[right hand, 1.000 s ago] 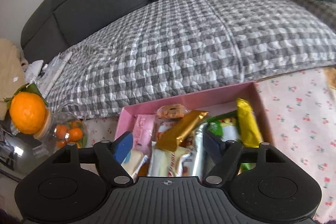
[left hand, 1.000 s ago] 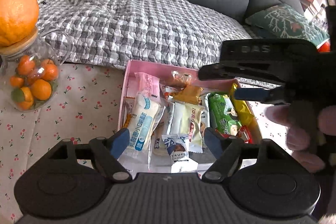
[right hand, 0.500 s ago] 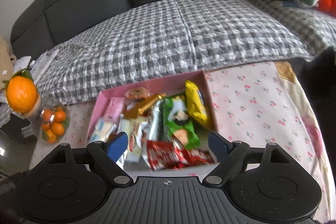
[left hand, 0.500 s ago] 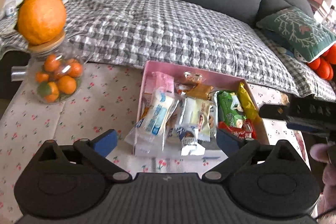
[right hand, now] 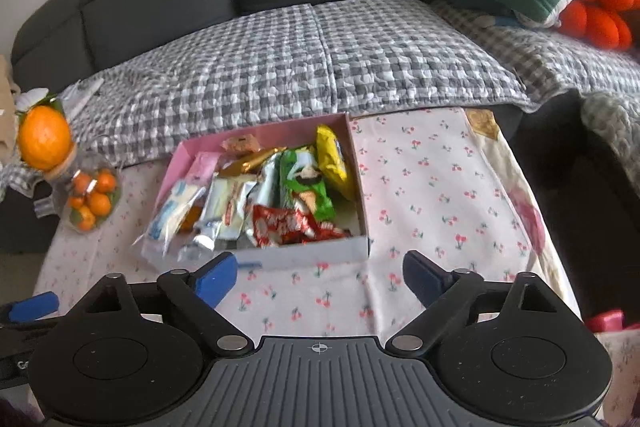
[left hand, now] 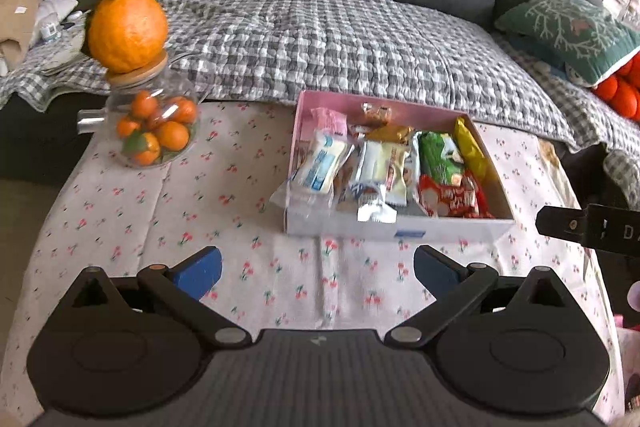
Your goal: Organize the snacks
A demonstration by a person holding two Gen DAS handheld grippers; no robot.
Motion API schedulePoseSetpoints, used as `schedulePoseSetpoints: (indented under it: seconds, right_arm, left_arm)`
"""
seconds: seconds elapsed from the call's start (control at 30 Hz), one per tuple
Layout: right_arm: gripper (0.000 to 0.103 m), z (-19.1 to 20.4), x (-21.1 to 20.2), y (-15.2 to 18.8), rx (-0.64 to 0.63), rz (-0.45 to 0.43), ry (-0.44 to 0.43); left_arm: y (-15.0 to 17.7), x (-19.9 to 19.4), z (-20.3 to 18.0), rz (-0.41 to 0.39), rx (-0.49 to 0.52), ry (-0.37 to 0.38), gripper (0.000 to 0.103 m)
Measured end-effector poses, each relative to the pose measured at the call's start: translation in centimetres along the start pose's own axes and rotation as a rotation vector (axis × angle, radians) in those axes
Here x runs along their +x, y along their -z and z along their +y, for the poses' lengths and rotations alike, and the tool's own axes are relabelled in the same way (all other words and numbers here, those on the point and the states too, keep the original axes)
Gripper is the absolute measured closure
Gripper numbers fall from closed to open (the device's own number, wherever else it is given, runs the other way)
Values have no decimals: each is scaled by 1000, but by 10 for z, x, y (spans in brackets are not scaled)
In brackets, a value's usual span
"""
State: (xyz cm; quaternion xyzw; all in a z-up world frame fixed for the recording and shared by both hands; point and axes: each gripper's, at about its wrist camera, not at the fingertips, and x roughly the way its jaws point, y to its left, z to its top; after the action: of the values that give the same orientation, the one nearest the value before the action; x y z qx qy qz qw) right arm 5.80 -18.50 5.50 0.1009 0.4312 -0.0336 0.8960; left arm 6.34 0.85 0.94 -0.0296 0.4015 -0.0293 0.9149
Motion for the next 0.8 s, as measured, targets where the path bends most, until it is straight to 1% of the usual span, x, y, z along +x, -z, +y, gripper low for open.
schedulePoseSetpoints:
  seconds: [0.1,0.23,0.33,0.43,0.53,0.67,0.8]
  right_arm:
    - [5,0,-8,12,8,0,-14]
    - [5,4,-12,29,-22,-14,19]
    - [5,7,-12,37,-53,6,46]
    - [5,8,-16,44,-49,-2,35]
    - [5,11,-15,48,-57,1,35]
    - [5,18,-14,52,-109,-7,68]
    - [5,18,-18,52,-101,-15,51]
  left_arm:
    - [9,-8,0,7,6,3,0]
    - [20,-9,0,25,17,10,0]
    - [25,-11,-4,31,62,-20,0]
    - [30,-15,-4,8,73,-59,0]
    - [32,-16,-2,15,65,-68,0]
    - [33,-19,-2,6,84,-86,0]
    - [35,-22,-3,-7,96,-98,0]
